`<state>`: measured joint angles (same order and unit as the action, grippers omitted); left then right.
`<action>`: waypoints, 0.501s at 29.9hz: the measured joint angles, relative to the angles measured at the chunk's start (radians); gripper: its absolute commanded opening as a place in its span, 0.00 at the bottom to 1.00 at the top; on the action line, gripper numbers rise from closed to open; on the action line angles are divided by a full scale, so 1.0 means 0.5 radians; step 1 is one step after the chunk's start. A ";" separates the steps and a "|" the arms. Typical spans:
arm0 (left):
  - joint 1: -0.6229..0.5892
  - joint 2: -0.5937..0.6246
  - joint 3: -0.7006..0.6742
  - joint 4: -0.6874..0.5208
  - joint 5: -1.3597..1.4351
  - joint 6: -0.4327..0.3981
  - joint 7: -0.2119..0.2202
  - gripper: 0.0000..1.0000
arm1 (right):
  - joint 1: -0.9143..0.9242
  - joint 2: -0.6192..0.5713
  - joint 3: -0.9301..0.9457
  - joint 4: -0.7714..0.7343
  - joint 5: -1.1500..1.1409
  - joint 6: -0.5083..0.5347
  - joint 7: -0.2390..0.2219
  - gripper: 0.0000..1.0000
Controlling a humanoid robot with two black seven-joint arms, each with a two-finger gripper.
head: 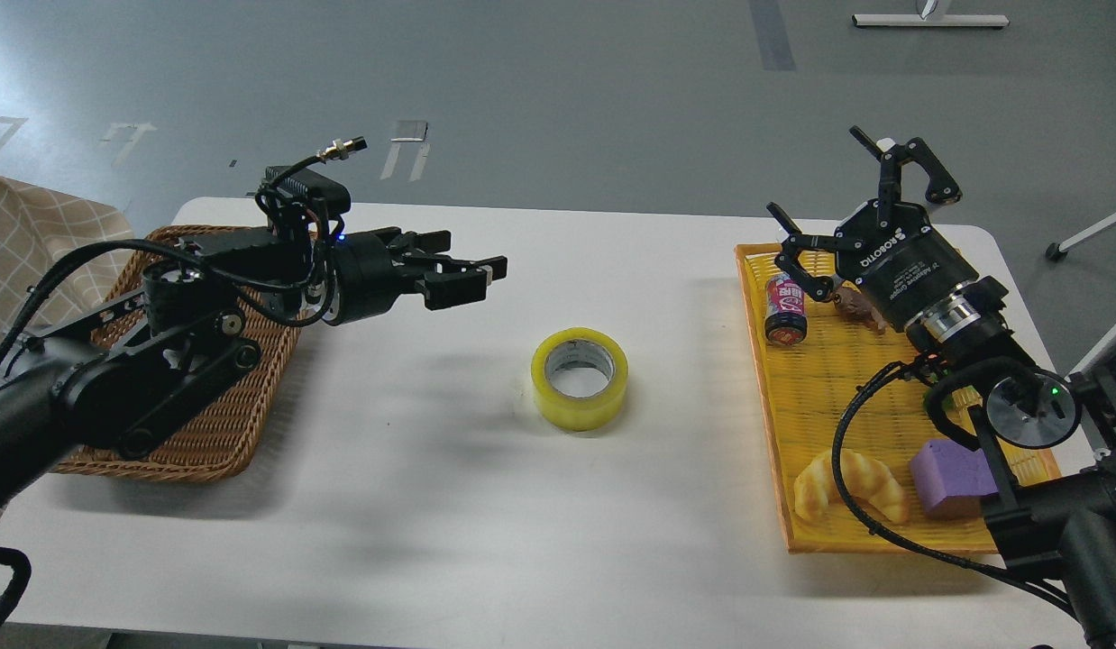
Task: Place and transfer tape with both arms
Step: 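Reach the left gripper toward the tape roll on the table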
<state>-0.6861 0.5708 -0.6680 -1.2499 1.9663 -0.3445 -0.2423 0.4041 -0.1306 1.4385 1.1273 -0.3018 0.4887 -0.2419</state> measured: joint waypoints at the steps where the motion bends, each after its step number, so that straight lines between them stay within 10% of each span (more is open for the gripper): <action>1: -0.006 -0.002 0.028 0.000 0.029 -0.003 0.072 0.98 | 0.000 0.000 0.001 -0.001 0.000 0.000 0.001 1.00; 5: -0.028 -0.011 0.114 -0.008 0.076 -0.068 0.286 0.98 | 0.000 0.000 0.004 -0.010 0.000 0.000 0.001 1.00; 15: -0.120 -0.127 0.132 -0.188 0.070 -0.285 0.459 0.98 | -0.002 0.002 0.013 -0.020 0.000 0.000 0.009 1.00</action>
<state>-0.7460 0.5071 -0.6018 -1.3439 2.0015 -0.4872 -0.0129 0.4033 -0.1296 1.4450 1.1172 -0.3019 0.4887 -0.2374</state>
